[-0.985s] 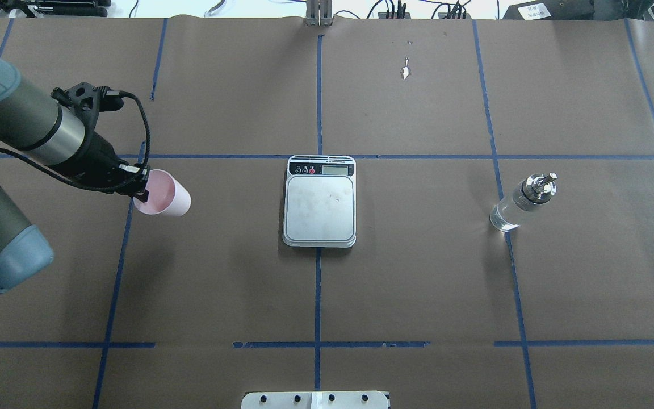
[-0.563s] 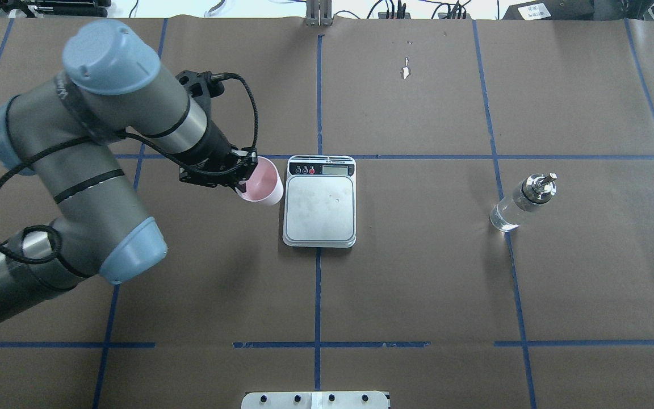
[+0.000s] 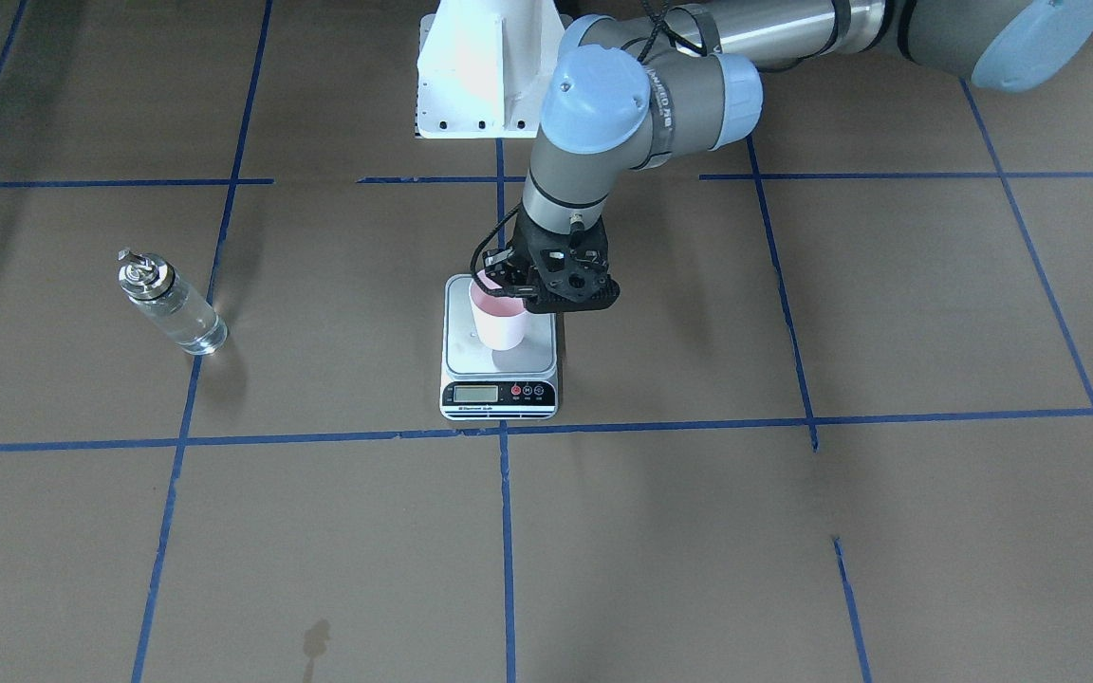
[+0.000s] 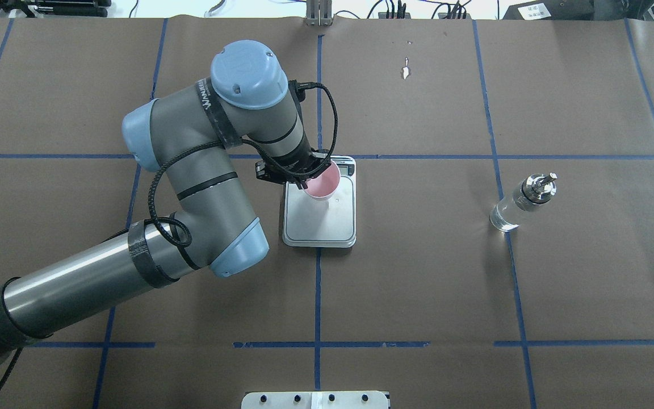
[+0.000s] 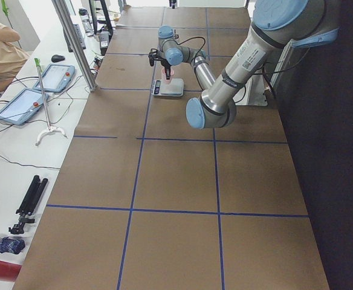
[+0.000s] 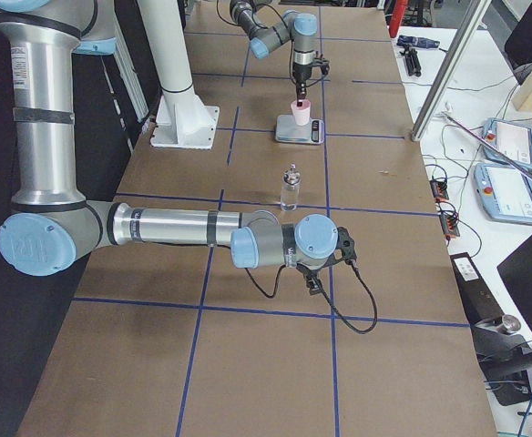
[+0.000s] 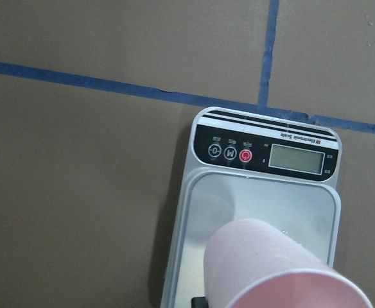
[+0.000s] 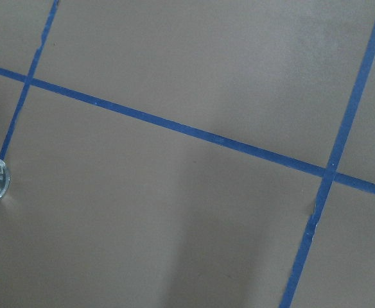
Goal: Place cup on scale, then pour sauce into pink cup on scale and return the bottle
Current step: 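Carry the pink cup with the left gripper onto the scale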
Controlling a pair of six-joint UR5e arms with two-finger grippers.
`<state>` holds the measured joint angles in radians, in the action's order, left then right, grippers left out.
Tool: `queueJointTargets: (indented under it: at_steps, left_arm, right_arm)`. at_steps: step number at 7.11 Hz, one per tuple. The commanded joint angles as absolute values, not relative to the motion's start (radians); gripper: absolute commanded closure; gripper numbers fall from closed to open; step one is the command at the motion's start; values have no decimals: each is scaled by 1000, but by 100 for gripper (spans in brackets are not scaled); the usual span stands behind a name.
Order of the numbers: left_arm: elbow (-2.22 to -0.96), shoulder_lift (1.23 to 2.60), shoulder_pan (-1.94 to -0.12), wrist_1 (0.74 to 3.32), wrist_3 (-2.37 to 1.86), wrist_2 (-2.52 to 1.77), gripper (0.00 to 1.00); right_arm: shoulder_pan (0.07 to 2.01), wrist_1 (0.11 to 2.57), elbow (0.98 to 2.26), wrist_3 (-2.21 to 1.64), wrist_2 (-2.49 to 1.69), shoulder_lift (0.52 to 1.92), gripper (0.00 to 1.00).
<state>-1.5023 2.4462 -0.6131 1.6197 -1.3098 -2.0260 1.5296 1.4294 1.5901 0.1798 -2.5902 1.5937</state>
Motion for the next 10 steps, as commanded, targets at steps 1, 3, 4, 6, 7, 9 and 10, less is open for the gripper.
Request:
queueJointTargets:
  at_steps: [1, 3, 4, 6, 7, 9, 10]
  left_arm:
    - [-1474, 2453, -607, 1615, -1310, -2019, 100]
    - [-1476, 2447, -607, 1611, -1310, -2022, 100]
    - [-1476, 2447, -604, 1611, -1310, -2023, 100]
    - [-1477, 2447, -598, 1614, -1310, -2023, 53]
    - [-1482, 2447, -597, 1614, -1310, -2026, 51]
    - [-1671, 2375, -600, 1612, -1312, -2026, 37]
    - [-1886, 2262, -610, 1612, -1310, -2023, 36]
  right_arm:
    - [1522, 1430, 1586, 179, -2591, 1594, 0]
    - [1519, 1430, 1586, 179, -2591, 1594, 0]
    - [1516, 1430, 1586, 179, -2592, 1594, 0]
    - [1505, 1430, 1586, 179, -2591, 1594, 0]
    - [1503, 1430, 1586, 179, -2592, 1594, 0]
    - [1485, 1428, 1589, 170, -2635, 1589, 0]
    - [1456, 1401, 1597, 125, -2657, 1588, 0]
